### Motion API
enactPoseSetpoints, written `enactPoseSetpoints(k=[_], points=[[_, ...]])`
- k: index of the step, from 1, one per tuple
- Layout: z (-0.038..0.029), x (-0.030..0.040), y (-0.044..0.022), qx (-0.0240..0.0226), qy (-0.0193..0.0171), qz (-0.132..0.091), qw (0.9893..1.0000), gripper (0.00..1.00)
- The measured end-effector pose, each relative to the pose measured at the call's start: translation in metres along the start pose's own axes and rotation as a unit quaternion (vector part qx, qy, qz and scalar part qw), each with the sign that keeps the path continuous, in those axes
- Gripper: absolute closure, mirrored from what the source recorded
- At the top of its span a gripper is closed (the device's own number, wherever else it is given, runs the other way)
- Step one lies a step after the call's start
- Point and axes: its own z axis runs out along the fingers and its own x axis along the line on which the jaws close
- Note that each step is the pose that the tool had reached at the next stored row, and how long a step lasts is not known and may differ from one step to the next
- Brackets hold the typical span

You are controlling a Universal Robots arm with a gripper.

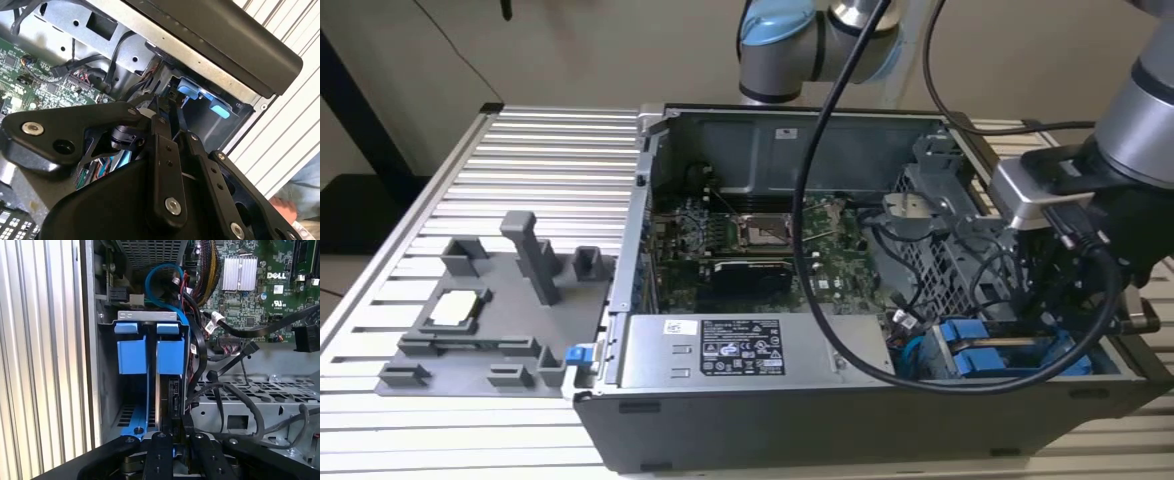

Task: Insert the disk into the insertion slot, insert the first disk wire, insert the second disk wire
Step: 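Insert the first disk wire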

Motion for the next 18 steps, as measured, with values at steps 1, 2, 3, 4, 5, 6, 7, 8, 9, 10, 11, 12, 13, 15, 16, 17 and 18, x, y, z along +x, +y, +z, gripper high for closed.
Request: enactPoseSetpoints(k=[1, 2, 3, 4, 5, 6, 7, 8, 9, 10, 11, 12, 13, 15, 16, 17, 18], points=[[0.0004, 0.0000, 0.0000, 0.0000, -0.0004, 0.000, 1.0000, 0.81], [0.0007, 0.0000, 0.0001, 0.0000, -0.0007, 0.000, 1.0000, 0.81], [0.0008, 0.0000, 0.0001, 0.0000, -0.0007, 0.000, 1.0000, 0.81], [0.0007, 0.0000, 0.0001, 0.0000, -0.0007, 0.000, 1.0000, 0.81], [0.0011, 0.0000, 0.0001, 0.0000, -0.0011, 0.000, 1.0000, 0.81], [0.0011, 0.0000, 0.0001, 0.0000, -0.0011, 0.000, 1.0000, 0.80], [0.0011, 0.0000, 0.0001, 0.0000, -0.0011, 0.000, 1.0000, 0.73], [0.0006, 0.0000, 0.0001, 0.0000, -0.0008, 0.000, 1.0000, 0.73], [-0.0007, -0.0001, -0.0001, 0.0000, -0.0010, 0.000, 1.0000, 0.73], [-0.0033, -0.0001, -0.0004, 0.0000, -0.0010, 0.000, 1.0000, 0.73], [-0.0076, -0.0001, -0.0008, -0.0001, -0.0008, 0.000, 1.0000, 0.73], [-0.0119, -0.0002, -0.0013, -0.0003, -0.0007, 0.000, 1.0000, 0.73], [-0.0163, -0.0003, -0.0019, -0.0005, -0.0007, 0.000, 1.0000, 0.73], [-0.0253, -0.0005, -0.0029, -0.0008, -0.0006, 0.000, 1.0000, 0.73], [-0.0297, -0.0005, -0.0035, -0.0008, -0.0007, 0.000, 1.0000, 0.73], [-0.0342, -0.0006, -0.0040, -0.0009, -0.0006, 0.000, 1.0000, 0.73], [-0.0376, -0.0007, -0.0044, -0.0009, -0.0006, 0.000, 1.0000, 0.73]])
